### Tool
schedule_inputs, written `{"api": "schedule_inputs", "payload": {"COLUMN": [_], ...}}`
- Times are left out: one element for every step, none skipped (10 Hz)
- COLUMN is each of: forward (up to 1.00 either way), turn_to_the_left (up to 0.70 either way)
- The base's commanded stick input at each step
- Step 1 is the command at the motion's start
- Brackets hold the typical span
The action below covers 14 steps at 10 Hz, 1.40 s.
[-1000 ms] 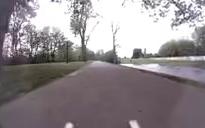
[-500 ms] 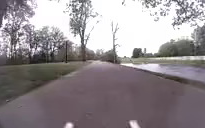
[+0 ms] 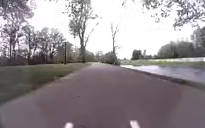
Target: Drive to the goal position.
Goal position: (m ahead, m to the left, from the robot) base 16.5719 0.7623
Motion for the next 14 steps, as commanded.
{"api": "schedule_inputs", "payload": {"forward": [0.70, 0.70, 0.70, 0.70, 0.70, 0.70, 0.70, 0.70, 0.70, 0.70, 0.70, 0.70, 0.70, 0.70], "turn_to_the_left": [0.00, 0.00, 0.00, 0.00, 0.00, 0.00, 0.00, 0.00, 0.00, 0.00, 0.00, 0.00, 0.00, 0.00]}}
